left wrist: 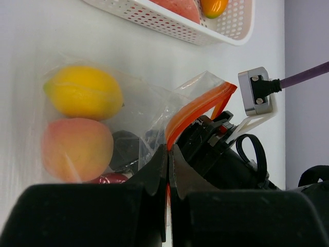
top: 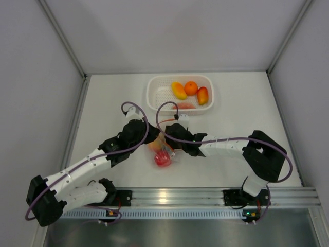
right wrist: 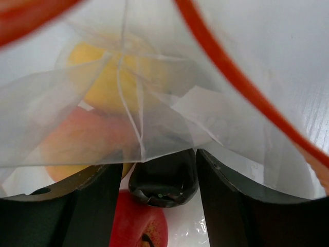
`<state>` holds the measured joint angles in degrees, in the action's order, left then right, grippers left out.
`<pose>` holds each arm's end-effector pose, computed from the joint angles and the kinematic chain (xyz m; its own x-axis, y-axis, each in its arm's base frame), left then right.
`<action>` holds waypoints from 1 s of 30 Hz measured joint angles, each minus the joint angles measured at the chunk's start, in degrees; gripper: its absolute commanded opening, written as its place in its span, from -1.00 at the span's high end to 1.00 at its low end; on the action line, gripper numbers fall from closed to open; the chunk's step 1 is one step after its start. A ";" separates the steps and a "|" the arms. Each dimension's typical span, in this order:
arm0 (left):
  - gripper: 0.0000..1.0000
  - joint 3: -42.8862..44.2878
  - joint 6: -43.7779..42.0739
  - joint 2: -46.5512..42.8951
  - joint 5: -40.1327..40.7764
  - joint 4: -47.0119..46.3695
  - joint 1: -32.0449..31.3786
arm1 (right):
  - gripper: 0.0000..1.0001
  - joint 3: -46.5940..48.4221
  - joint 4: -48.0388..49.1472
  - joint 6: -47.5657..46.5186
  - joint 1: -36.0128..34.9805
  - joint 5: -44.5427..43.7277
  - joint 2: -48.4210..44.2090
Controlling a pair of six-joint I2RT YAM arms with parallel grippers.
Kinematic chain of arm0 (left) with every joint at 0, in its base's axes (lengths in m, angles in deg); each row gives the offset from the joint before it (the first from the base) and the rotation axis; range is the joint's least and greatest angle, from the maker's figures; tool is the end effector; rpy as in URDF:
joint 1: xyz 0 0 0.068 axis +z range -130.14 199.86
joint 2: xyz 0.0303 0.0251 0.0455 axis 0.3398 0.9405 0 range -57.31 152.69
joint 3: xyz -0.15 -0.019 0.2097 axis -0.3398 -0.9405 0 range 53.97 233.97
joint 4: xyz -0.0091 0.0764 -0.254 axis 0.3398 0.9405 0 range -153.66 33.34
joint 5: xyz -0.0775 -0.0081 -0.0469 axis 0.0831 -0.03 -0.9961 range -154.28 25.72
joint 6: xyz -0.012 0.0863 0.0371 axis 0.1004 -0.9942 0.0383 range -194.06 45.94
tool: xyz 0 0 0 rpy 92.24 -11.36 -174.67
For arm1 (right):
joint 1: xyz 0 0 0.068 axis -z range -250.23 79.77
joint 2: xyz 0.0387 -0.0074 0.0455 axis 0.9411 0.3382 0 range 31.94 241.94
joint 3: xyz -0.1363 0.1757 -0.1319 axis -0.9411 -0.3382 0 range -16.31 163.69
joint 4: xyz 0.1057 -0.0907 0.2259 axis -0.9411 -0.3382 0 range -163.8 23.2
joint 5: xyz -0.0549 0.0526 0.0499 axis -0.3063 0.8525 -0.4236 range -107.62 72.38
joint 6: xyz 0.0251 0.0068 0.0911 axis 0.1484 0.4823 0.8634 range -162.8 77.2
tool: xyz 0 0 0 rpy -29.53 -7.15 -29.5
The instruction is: Open the zip-top bag and remove the fake food
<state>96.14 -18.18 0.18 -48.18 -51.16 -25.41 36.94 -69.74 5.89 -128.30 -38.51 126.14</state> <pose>0.2141 -0.1826 0.2427 -0.6065 -0.5181 -0.6032 0.0142 0.7514 -0.6597 0.2253 0.3037 0.1374 -0.7355 0.1466 -0.6615 -0.1584 0.9120 0.3783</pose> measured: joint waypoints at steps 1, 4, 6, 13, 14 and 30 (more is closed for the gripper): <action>1.00 -0.26 0.00 0.00 0.00 -0.02 0.00 | -0.22 0.00 0.13 0.04 -0.04 0.02 0.39; 1.00 -0.83 0.02 0.00 0.02 -0.04 0.00 | -0.28 0.00 0.02 0.33 -0.35 0.13 1.70; 1.00 -1.14 0.04 0.00 0.02 -0.07 0.00 | -0.39 0.00 -0.28 0.42 -0.87 0.15 2.27; 1.00 -2.05 0.39 0.00 0.02 -0.13 0.00 | -0.28 0.00 -1.18 0.39 -3.48 -0.72 3.39; 1.00 -2.16 0.42 0.00 0.00 -0.13 0.00 | -0.28 0.00 -1.11 0.39 -3.50 -0.74 3.82; 1.00 -3.67 0.57 -2.82 -0.17 -0.46 0.00 | 0.28 -0.76 -2.29 -1.33 -3.58 -0.72 -0.87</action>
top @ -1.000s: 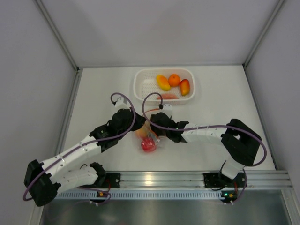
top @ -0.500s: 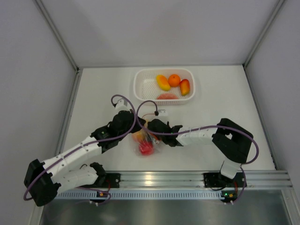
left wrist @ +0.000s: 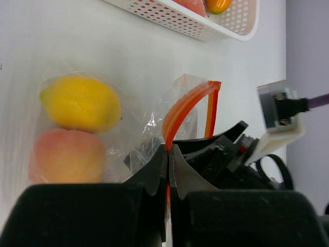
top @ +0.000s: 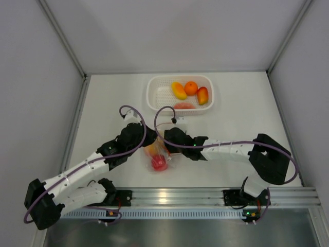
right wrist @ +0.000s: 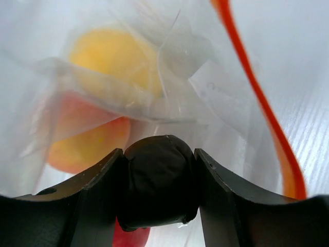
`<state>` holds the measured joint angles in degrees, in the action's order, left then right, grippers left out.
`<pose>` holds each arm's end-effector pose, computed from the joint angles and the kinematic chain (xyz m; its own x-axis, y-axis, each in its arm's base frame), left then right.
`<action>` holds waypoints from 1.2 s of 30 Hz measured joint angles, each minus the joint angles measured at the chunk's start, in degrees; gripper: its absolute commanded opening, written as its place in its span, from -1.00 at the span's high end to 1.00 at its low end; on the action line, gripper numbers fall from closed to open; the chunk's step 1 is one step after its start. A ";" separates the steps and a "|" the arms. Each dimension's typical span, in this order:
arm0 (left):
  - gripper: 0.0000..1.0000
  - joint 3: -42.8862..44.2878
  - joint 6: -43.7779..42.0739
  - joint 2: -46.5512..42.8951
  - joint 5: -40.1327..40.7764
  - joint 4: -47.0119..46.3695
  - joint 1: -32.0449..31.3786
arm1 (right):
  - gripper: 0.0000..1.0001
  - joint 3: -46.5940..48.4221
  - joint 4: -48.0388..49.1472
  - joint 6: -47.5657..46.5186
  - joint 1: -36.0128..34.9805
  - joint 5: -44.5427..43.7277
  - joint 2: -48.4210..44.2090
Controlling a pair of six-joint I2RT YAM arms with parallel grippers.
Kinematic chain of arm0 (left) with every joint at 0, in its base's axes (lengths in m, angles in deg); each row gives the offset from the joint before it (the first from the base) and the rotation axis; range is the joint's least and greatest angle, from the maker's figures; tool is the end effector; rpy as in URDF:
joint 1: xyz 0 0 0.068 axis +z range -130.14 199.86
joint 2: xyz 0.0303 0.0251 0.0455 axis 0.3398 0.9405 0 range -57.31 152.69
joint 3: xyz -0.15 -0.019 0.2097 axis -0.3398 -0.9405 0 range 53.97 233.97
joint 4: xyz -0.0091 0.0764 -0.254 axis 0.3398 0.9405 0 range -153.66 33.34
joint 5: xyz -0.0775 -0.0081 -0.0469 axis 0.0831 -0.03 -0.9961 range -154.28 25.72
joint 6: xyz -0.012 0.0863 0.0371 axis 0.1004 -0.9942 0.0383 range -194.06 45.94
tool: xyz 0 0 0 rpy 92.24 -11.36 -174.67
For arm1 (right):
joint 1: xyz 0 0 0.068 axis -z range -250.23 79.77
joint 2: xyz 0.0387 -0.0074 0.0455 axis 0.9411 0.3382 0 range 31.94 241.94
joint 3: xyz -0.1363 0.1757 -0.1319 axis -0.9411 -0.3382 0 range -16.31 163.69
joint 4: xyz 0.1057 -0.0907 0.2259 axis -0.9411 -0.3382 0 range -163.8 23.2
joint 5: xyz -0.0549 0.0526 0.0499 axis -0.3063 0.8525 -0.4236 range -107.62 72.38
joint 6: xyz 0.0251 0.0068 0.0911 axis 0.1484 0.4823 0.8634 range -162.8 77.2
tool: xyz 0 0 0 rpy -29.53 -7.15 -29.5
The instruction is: Open the zip-top bag and remove the fake food
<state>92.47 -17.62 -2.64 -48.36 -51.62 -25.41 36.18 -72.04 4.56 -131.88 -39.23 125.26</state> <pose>0.2063 -0.1752 0.2311 -0.6115 -0.5214 -0.5951 0.0065 0.7488 -0.6628 0.2030 0.3097 0.1342 -0.7442 0.0609 -0.6651 -0.2206 0.9175 0.3308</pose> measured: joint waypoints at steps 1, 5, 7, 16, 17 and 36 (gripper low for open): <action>1.00 0.00 -0.02 -0.09 0.00 0.00 0.00 | 0.28 0.00 -0.37 -0.44 0.00 -0.11 -1.53; 1.00 0.00 -0.50 -0.35 -0.02 -0.02 0.00 | 0.28 0.46 -1.95 -2.71 0.00 -0.79 -7.50; 1.00 0.00 -0.70 -0.35 -0.02 -0.02 0.00 | 0.28 1.27 -3.23 -3.91 0.00 -1.11 -10.23; 1.00 0.02 -1.07 -0.55 0.98 0.00 0.00 | 0.28 3.65 -8.02 -10.82 2.95 -2.51 -24.44; 1.00 0.02 -1.07 -0.55 1.11 0.00 0.00 | 0.27 4.61 -8.11 -11.85 5.25 -2.25 -24.98; 1.00 7.61 -1.92 -0.59 1.62 0.61 0.00 | -0.98 40.79 -15.04 -27.58 34.16 3.28 18.27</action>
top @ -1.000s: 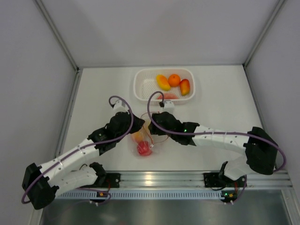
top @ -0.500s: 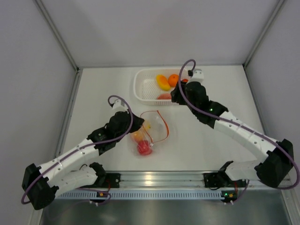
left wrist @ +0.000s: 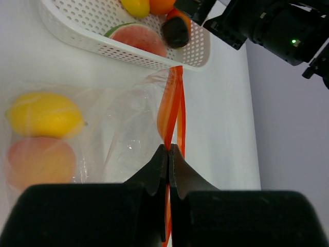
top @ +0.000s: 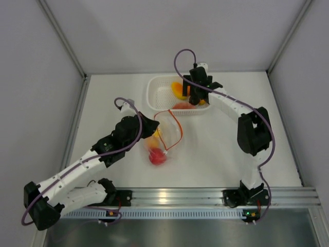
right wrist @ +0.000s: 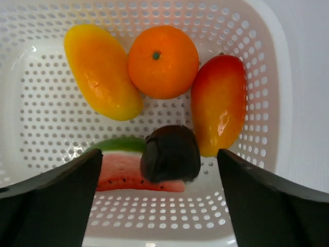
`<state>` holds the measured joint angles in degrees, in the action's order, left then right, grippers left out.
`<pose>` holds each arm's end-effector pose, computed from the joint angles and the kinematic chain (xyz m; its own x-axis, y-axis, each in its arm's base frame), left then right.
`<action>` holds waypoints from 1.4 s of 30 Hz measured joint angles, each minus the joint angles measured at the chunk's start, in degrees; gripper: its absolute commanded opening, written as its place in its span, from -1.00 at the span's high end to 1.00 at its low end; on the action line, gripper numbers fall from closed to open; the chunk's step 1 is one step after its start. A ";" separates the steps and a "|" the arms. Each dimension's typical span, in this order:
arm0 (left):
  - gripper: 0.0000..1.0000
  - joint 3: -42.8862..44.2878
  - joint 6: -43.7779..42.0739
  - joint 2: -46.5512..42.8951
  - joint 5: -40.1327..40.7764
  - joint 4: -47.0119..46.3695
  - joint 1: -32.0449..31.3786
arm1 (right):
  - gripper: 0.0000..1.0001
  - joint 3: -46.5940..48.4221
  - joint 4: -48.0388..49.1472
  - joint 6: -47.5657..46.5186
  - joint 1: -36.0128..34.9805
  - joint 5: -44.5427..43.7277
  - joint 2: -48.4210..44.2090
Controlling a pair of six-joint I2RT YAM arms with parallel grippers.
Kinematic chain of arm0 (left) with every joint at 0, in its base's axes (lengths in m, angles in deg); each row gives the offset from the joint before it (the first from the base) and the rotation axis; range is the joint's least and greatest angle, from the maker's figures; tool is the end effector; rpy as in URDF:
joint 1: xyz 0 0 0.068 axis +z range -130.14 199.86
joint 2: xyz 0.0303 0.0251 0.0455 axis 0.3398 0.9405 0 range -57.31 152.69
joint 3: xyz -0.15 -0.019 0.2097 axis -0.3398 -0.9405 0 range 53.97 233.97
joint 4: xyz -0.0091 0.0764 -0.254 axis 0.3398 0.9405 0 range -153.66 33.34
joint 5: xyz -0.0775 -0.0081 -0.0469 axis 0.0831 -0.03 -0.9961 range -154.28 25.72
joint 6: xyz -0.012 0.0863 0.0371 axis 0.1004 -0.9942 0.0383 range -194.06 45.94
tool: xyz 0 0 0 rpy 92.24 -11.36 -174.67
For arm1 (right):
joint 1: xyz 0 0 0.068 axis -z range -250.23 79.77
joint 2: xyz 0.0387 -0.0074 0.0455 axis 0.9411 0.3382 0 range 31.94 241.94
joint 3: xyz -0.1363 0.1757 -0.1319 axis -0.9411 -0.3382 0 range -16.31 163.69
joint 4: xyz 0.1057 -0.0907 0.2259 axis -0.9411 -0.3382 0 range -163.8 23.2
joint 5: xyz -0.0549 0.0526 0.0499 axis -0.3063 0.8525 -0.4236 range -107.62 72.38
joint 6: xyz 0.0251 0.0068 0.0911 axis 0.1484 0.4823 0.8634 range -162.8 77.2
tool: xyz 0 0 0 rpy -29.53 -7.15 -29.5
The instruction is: Open the zip-top bag and remove the fake food
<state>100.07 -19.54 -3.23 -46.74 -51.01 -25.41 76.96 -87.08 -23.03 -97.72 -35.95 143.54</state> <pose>0.2114 -0.1770 0.2853 -0.5340 -0.5644 -0.6296 0.0761 0.7095 -0.7006 0.4459 0.2016 0.2270 -0.5953 0.0521 -0.8018 -0.0201 0.9966 0.0797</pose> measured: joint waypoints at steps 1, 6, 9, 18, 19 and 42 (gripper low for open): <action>1.00 0.22 -0.22 0.00 0.07 0.02 0.00 | -0.99 0.68 -0.63 -0.44 0.04 0.26 1.20; 1.00 1.01 -0.76 0.04 0.17 0.22 0.00 | -0.92 0.72 -2.05 -1.18 0.02 2.75 1.46; 1.00 1.03 -0.90 0.02 0.66 0.33 0.02 | -0.66 -5.99 -0.04 -0.39 0.02 7.41 -5.18; 1.00 1.03 -0.52 -2.23 1.84 0.70 0.02 | -0.32 -29.00 13.00 8.90 -3.74 28.06 -35.56; 1.00 1.03 -0.42 -2.25 1.84 0.68 0.02 | -0.30 -30.77 14.71 10.08 -5.14 29.24 -37.16; 1.00 -2.82 2.43 -4.04 0.04 1.66 0.00 | -0.16 -37.05 22.84 22.10 -30.47 13.51 -23.78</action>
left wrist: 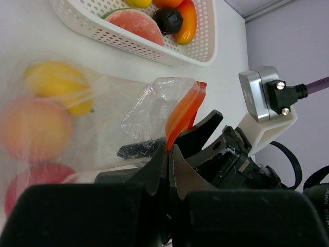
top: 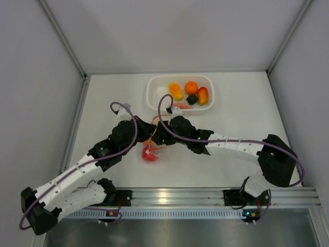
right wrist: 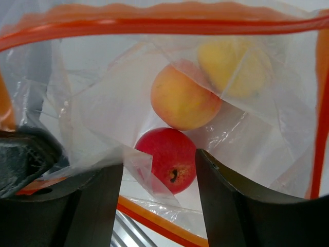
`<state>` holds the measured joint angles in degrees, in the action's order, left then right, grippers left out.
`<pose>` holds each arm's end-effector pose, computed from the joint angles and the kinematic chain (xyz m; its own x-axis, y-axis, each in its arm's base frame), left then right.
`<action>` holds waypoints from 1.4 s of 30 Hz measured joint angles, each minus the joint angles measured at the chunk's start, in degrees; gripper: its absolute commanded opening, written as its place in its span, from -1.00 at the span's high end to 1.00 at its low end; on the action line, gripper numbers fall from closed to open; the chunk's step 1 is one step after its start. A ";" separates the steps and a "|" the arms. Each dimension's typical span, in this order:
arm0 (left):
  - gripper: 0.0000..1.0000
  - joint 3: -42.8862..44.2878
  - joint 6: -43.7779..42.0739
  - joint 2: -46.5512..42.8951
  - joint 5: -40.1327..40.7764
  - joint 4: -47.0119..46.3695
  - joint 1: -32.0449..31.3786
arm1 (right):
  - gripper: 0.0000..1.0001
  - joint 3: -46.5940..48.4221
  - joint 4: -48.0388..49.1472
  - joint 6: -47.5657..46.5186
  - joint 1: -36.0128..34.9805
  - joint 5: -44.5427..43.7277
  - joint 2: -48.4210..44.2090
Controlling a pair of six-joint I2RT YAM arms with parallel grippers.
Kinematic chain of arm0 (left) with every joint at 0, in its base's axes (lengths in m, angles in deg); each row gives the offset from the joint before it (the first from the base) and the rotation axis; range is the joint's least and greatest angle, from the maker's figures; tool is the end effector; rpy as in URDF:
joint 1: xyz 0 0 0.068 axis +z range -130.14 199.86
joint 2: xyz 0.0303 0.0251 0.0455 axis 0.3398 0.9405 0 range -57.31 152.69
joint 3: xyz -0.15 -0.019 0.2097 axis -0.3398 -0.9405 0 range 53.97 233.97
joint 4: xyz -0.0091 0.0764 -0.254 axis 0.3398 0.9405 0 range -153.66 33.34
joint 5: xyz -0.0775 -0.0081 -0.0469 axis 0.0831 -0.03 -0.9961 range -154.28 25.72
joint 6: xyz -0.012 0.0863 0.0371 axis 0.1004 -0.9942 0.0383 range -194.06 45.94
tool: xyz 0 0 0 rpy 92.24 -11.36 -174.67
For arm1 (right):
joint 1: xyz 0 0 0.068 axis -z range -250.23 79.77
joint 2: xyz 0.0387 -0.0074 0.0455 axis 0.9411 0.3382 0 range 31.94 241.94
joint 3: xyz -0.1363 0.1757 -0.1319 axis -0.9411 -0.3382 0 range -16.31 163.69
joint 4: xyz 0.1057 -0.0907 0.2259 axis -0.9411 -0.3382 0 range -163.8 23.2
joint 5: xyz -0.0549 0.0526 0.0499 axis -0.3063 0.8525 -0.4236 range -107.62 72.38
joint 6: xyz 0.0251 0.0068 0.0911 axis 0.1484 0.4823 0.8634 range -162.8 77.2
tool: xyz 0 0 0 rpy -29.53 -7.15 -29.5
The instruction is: Open the zip-top bag and remove the fake food
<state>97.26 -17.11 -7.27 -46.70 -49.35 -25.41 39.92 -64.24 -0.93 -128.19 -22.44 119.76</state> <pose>0.2010 -0.1664 0.2789 -0.5394 -0.5910 -0.5998 0.0493 0.6890 -0.7231 0.2150 0.3298 0.2059 -0.7294 0.0881 -0.6784 -0.4283 0.7145 0.5533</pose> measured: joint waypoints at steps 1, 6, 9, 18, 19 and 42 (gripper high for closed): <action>1.00 -0.13 -0.02 -0.26 0.00 0.09 0.00 | -0.16 0.00 0.00 0.24 -0.17 -0.76 0.20; 1.00 -0.39 -0.02 -1.81 0.35 0.94 0.02 | -0.14 -1.14 1.01 0.63 -0.46 -5.31 -0.26; 1.00 -0.39 0.00 -2.29 0.31 1.29 0.00 | -0.14 -2.64 1.42 0.66 -0.46 -7.23 -1.49; 1.00 1.25 0.15 -0.61 -2.69 2.47 -0.11 | -0.11 -2.89 3.63 1.46 -0.37 -11.26 1.88; 1.00 1.70 -0.02 -0.28 -2.75 2.86 -0.15 | -0.11 -3.13 4.02 1.49 -0.24 -11.37 1.90; 1.00 6.10 -1.09 4.00 -3.43 4.52 -0.52 | -0.01 -1.33 10.36 -3.50 3.78 -4.87 4.24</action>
<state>103.35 -18.21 -3.27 -50.13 -44.83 -25.94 38.58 -53.88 -4.43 -124.41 -27.32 124.00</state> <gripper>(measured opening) 0.022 0.507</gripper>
